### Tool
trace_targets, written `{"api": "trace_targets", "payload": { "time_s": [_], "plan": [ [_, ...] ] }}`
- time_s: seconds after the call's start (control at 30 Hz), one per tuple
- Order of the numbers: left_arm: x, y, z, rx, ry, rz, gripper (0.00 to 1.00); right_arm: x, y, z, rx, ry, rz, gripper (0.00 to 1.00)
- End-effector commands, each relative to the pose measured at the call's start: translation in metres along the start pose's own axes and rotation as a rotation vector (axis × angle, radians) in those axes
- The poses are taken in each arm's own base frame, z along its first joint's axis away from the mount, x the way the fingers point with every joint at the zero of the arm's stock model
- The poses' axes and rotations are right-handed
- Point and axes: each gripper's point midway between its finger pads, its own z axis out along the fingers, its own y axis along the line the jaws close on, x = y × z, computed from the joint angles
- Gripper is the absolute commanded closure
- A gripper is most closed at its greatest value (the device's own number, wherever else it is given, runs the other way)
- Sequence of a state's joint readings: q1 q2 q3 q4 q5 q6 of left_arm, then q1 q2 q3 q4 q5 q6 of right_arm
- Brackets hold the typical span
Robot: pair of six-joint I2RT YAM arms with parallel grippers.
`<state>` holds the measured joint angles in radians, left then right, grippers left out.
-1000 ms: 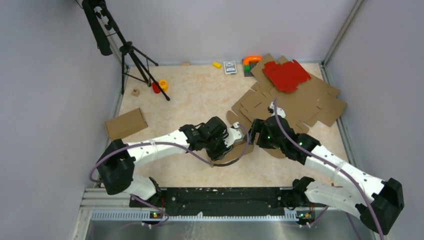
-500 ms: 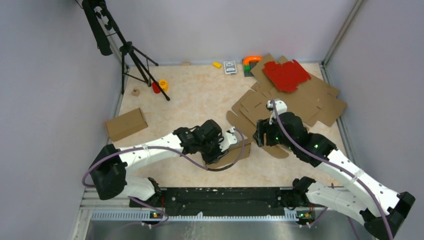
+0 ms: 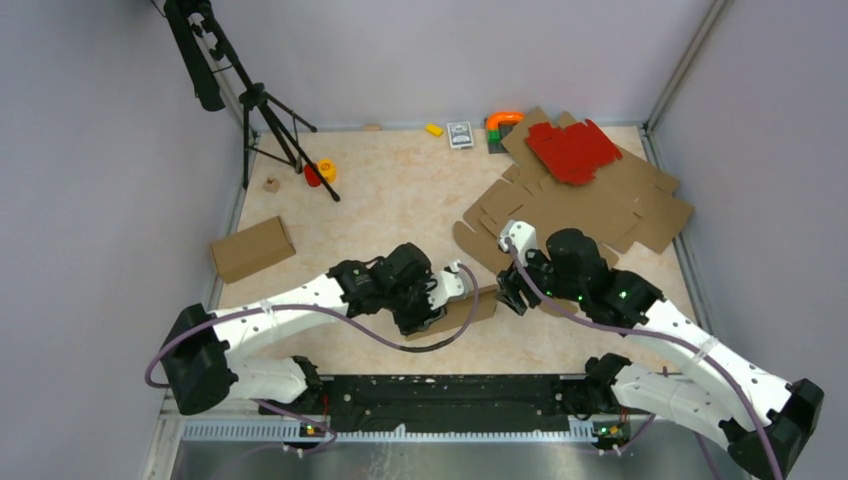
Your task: Fold the paper box
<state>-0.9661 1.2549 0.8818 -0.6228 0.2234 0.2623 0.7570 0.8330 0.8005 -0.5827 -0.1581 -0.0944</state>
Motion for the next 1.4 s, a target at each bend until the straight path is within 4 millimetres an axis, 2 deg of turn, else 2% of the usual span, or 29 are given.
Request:
{"api": "trace_targets", "payload": {
  "time_s": [0.0, 0.17, 0.33, 0.53, 0.83, 0.97, 1.23, 1.37],
  "plan": [
    [0.0, -0.005, -0.003, 0.02, -0.014, 0.028, 0.52, -0.024, 0.014, 0.005, -0.096, -0.124, -0.139, 0.42],
    [0.002, -0.006, -0.003, 0.021, -0.005, 0.028, 0.52, -0.021, 0.01, 0.01, -0.083, -0.114, -0.184, 0.42],
    [0.007, -0.005, 0.003, 0.02, -0.001, 0.025, 0.54, -0.018, 0.0, 0.012, -0.035, -0.094, -0.229, 0.5],
    [0.011, -0.003, 0.011, 0.012, 0.008, 0.011, 0.62, -0.014, 0.001, 0.015, -0.052, -0.072, -0.248, 0.56],
    [0.01, -0.003, 0.01, 0.009, -0.012, 0.015, 0.62, -0.01, 0.004, 0.018, -0.073, -0.059, -0.256, 0.61],
    [0.011, -0.003, 0.01, 0.006, -0.007, 0.019, 0.62, -0.011, 0.007, 0.013, -0.095, -0.057, -0.278, 0.57],
    [0.011, -0.004, 0.009, 0.013, -0.006, 0.029, 0.63, 0.005, 0.004, 0.012, -0.097, 0.025, -0.358, 0.58],
    [0.01, -0.004, 0.009, 0.015, -0.008, 0.031, 0.64, 0.003, -0.001, 0.014, -0.065, 0.008, -0.373, 0.66]
  ]
}}
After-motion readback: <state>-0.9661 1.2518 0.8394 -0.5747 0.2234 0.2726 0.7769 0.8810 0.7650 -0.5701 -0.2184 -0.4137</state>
